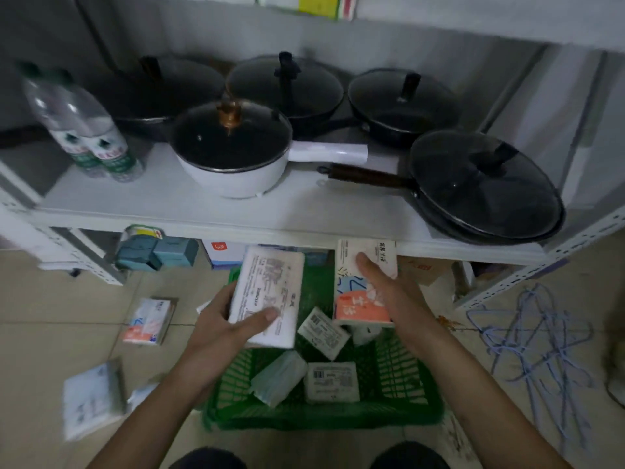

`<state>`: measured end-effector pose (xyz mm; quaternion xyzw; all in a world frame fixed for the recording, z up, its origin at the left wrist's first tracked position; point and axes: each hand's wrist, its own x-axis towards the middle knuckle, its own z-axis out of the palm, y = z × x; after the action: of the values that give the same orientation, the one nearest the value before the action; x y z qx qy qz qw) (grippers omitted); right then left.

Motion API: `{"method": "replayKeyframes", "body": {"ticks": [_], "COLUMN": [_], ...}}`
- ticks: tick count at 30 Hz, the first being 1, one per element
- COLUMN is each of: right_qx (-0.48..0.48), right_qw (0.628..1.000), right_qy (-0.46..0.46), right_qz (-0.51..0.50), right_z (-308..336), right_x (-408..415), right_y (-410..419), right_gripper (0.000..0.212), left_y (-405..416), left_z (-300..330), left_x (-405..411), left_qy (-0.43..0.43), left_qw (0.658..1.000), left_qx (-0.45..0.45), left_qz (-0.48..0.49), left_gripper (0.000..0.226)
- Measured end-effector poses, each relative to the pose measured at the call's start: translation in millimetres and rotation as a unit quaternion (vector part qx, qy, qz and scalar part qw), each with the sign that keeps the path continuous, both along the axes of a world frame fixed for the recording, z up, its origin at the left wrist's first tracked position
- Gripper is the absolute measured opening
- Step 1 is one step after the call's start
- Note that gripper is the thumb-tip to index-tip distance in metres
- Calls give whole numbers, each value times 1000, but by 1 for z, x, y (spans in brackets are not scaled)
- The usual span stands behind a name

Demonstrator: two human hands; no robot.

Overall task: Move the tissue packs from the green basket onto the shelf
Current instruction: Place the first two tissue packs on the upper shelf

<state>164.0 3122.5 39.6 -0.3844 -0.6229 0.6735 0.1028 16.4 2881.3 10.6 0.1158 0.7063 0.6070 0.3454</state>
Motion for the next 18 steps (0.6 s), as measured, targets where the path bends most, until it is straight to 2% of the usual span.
{"method": "replayKeyframes", "body": {"ticks": [5,8,11,13,16,18], "right_qx": [-15,-25,-31,-42,-35,-33], "right_qw": [1000,1000,1000,999,999,998], "right_qy": [6,12,-1,8,12,18], "right_qz": [19,13,5,15,37,49], "right_z": [147,246,333,389,466,514], "right_x": [-2,-4,-11,-19,-36,-52], "right_y": [-24,-38,-51,-61,-73,-79], "right_gripper": [45,49,68,71,63,66], "left_y": [-24,-40,-54,-62,-75,-83], "left_z": [141,242,332,392,471,520], "left_x": [15,27,32,31,26,17], "left_qy": [-5,-8,-8,-9,-24,-29], "left_qw": [999,998,997,995,993,992], "left_qx": [-1,-7,-11,1,17,27], "left_qz": [52,61,79,95,113,123], "left_gripper": [74,61,51,48,56,67]}}
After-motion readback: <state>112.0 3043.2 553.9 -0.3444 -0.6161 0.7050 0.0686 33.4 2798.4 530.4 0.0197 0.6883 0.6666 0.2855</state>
